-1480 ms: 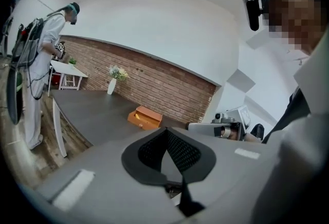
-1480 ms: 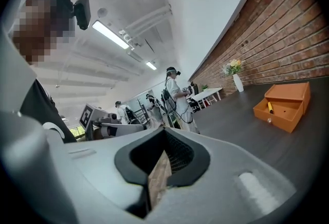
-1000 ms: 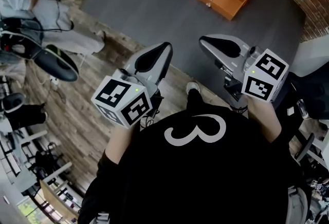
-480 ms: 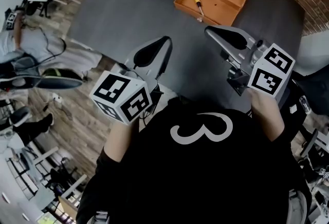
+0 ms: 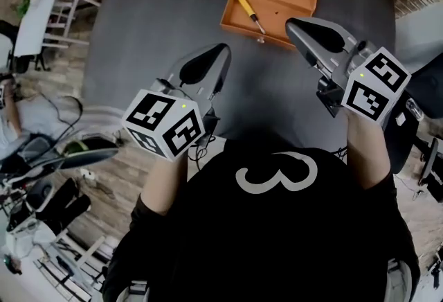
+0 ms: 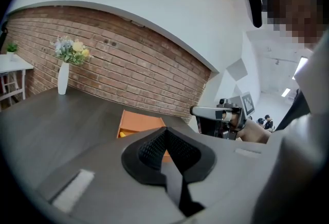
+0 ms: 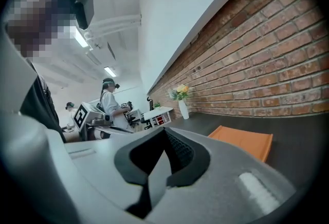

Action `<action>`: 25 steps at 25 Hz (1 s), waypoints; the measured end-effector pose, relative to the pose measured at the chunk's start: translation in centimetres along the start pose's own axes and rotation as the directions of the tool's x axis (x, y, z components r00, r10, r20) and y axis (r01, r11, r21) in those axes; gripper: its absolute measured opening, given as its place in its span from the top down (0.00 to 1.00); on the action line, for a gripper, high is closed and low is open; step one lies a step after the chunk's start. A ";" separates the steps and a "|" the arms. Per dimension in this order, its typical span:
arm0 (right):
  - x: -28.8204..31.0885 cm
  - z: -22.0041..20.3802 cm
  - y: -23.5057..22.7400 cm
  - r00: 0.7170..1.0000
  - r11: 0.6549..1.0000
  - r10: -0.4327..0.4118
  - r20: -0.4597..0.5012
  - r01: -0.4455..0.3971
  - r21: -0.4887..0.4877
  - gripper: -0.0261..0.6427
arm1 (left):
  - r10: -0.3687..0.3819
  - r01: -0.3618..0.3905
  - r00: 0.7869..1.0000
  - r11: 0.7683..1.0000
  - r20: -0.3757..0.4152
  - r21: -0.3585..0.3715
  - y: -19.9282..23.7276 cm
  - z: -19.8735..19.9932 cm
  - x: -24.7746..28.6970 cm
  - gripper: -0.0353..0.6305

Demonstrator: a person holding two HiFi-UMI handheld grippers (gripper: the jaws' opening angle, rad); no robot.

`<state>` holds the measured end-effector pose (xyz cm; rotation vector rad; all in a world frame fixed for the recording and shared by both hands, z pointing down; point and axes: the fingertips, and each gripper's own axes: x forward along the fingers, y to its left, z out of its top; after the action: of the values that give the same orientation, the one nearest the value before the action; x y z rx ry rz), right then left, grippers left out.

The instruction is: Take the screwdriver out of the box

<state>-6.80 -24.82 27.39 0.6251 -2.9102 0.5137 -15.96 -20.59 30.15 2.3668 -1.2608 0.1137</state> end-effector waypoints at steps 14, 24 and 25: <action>10.1 -1.9 -4.7 0.968 0.989 -0.136 -0.212 0.121 -0.083 0.82 | -0.147 0.146 0.988 0.989 -0.048 -0.020 7.7 0.2 3.2 0.92; 14.6 -9.4 -9.1 0.873 0.975 -0.212 -0.439 0.163 -0.148 0.74 | -0.129 0.123 0.989 0.989 -0.072 -0.077 11.3 -1.9 3.6 0.92; 14.8 -10.2 -9.7 0.858 0.973 -0.226 -0.461 0.172 -0.155 0.73 | -0.128 0.122 0.989 0.989 -0.075 -0.080 11.6 -2.0 3.6 0.92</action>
<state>-15.73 -35.10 42.64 0.6645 -2.3582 0.4082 -22.93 -28.05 37.07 2.3451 -1.0579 0.1173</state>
